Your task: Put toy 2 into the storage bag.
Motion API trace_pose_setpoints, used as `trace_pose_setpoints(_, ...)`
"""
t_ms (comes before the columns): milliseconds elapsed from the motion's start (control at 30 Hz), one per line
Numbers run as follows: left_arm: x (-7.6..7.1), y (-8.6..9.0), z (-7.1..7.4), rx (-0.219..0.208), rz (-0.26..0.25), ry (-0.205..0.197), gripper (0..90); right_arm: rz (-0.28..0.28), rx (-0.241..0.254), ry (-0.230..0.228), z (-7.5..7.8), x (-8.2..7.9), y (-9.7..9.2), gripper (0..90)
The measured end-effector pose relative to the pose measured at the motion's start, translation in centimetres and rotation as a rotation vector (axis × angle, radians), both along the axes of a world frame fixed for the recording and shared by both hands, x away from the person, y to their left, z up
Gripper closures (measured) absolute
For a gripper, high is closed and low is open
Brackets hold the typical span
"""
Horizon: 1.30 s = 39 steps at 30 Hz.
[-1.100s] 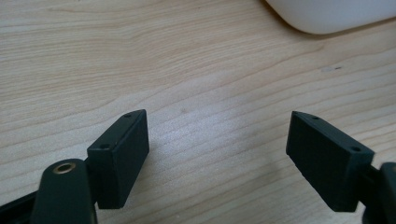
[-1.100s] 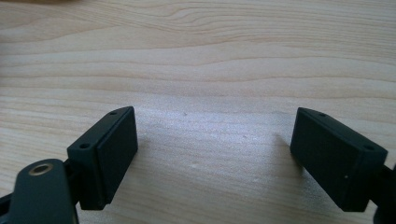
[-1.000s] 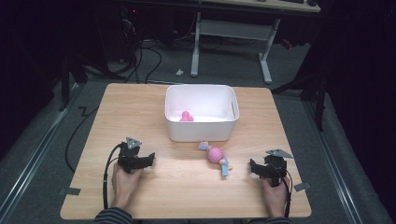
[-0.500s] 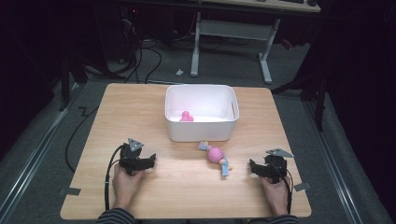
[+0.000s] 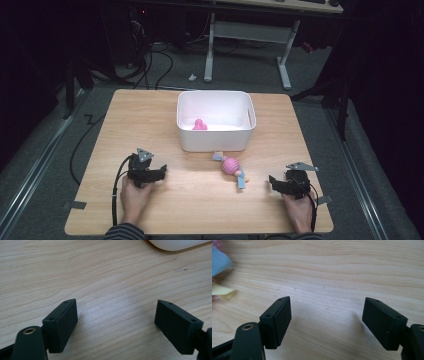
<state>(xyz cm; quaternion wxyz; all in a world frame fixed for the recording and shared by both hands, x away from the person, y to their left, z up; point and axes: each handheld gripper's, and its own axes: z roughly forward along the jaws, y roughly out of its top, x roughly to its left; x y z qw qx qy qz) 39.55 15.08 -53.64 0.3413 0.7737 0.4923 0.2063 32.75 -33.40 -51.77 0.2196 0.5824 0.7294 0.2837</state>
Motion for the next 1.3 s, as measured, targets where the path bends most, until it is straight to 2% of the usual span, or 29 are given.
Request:
trace_pose_setpoints(300, 0.0, 0.0, 0.0, 0.0, 0.001, 0.0, 18.8, 0.065, 0.029, -0.027, 1.1, -1.0, 0.7, 28.1)
trace_pose_setpoints(533, 0.0, 0.0, 0.0, 0.002, -0.001, 0.001, 18.8, 0.138, 0.031, -0.04, 2.0, -1.4, 2.4, 29.5)
trace_pose_setpoints(800, 0.0, 0.0, 0.0, 0.002, -0.001, 0.001, 18.9, 0.226, 0.032, -0.049, 3.1, -1.0, 4.6, 31.0)
trace_pose_setpoints(1000, 0.0, 0.0, 0.0, 0.001, -0.001, 0.001, 18.8, 0.263, 0.027, -0.043, 3.5, -0.5, 5.8, 31.7)
trace_pose_setpoints(1167, 0.0, 0.0, 0.0, 0.001, -0.001, 0.001, 18.9, 0.301, 0.012, -0.039, 3.8, -0.1, 6.8, 32.5)
trace_pose_setpoints(1300, 0.0, 0.0, 0.0, 0.002, -0.001, 0.0, 18.9, 0.333, -0.018, -0.036, 4.0, 0.2, 7.7, 32.9)
